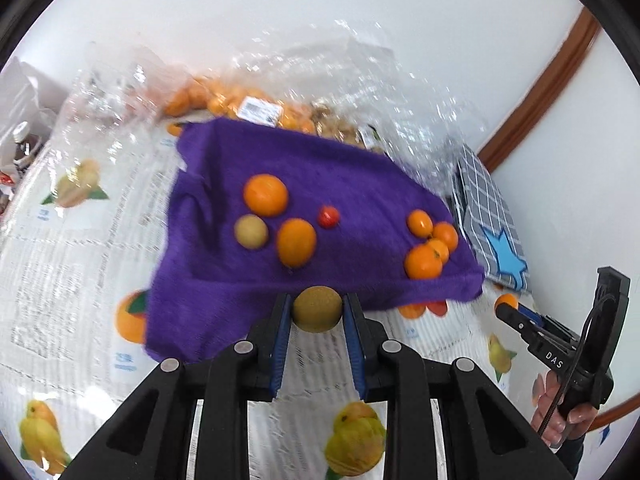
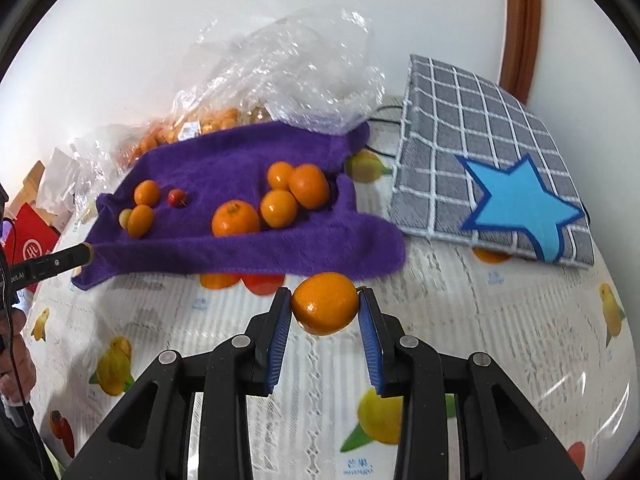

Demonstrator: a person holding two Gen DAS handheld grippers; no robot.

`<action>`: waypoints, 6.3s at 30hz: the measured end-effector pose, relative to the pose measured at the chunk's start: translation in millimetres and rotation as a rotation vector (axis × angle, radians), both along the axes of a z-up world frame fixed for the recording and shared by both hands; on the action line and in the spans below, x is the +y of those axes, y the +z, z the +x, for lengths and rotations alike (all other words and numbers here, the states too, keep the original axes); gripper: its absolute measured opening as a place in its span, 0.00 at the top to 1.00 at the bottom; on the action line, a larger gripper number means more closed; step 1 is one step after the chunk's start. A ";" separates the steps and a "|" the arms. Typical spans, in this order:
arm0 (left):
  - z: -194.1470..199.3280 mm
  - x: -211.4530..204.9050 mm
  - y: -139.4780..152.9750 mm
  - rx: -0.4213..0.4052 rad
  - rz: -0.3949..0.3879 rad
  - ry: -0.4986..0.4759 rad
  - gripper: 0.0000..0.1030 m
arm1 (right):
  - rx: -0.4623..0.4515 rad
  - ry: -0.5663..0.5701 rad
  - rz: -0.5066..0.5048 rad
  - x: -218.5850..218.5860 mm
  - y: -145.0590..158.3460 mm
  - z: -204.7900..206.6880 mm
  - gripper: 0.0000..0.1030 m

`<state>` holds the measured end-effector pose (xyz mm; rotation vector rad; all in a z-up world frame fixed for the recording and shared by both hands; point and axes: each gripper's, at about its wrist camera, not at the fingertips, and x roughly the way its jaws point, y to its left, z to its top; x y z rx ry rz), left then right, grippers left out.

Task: Organize fruits

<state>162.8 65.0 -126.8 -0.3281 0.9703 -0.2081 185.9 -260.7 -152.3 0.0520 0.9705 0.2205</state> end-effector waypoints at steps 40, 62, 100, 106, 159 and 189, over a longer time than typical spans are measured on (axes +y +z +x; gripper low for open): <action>103.0 17.6 -19.3 0.032 -0.046 0.045 0.75 | 0.029 0.248 -0.002 112.2 -32.4 126.8 0.67; 125.6 -18.0 -32.4 0.099 0.078 -0.094 0.75 | 0.012 0.260 -0.064 107.0 -34.9 112.6 0.56; 38.3 -38.4 20.3 0.057 0.126 -0.042 0.54 | -0.090 0.099 -0.003 42.2 41.4 20.9 0.38; -7.6 -45.6 51.3 -0.020 0.160 -0.012 0.50 | -0.085 0.062 0.031 23.1 61.7 -8.5 0.38; -176.3 -88.3 136.4 -0.321 0.295 0.130 0.18 | -0.265 0.000 0.027 -33.3 135.0 -164.7 0.04; -182.9 -82.8 137.9 -0.326 0.285 0.142 0.18 | -0.282 0.026 0.036 -26.2 134.2 -175.1 0.04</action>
